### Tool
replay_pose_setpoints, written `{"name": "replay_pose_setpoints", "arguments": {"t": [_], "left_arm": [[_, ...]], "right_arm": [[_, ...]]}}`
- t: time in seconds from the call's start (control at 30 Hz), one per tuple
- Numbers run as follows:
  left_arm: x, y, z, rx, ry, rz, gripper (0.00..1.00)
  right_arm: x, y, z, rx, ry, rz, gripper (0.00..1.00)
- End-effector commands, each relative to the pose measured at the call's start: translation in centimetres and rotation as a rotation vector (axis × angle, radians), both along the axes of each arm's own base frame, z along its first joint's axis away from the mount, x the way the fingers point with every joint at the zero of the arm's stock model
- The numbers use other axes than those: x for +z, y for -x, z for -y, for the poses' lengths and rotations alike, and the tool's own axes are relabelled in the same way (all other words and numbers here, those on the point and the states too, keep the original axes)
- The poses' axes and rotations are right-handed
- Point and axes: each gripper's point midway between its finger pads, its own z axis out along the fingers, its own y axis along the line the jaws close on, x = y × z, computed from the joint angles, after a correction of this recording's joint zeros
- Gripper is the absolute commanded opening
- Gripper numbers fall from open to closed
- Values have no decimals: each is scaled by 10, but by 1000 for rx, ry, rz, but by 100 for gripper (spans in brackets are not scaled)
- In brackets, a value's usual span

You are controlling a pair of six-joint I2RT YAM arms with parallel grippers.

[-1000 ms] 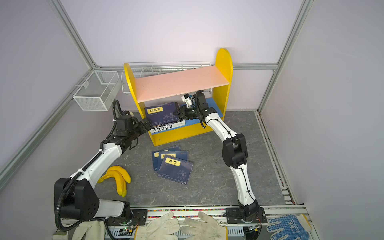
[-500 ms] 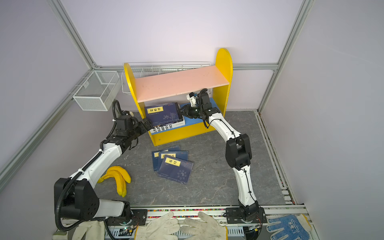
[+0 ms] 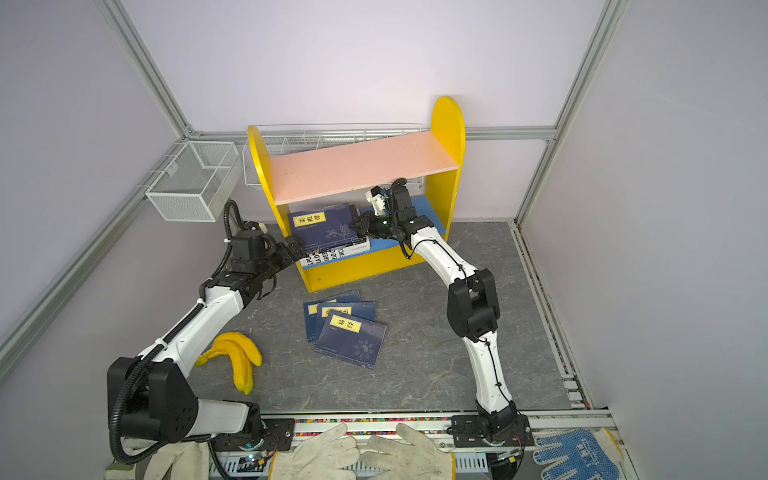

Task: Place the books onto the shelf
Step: 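Push the blue book against the black book with the right gripper while left holds, then release the blue book and lower both grippers to the blue books on the table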

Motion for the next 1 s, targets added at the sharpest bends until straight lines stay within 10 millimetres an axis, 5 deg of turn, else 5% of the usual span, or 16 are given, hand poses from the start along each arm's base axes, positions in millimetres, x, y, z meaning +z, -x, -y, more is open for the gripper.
{"name": "replay_pose_setpoints", "arguments": {"t": [0.0,0.53,0.8,0.97], "left_arm": [[8,3,-2,0,9,29,100],[31,5,3,-31,33,94,99],[60,27,2,-52,47,170,99],[61,55,19,-190,47,171,99]], "right_arm": [[18,3,-17,43,-32,70,27],[14,-7,-10,2,-12,67,33],[50,-8,15,-47,-18,158,44],[76,12,34,-73,10,230,49]]}}
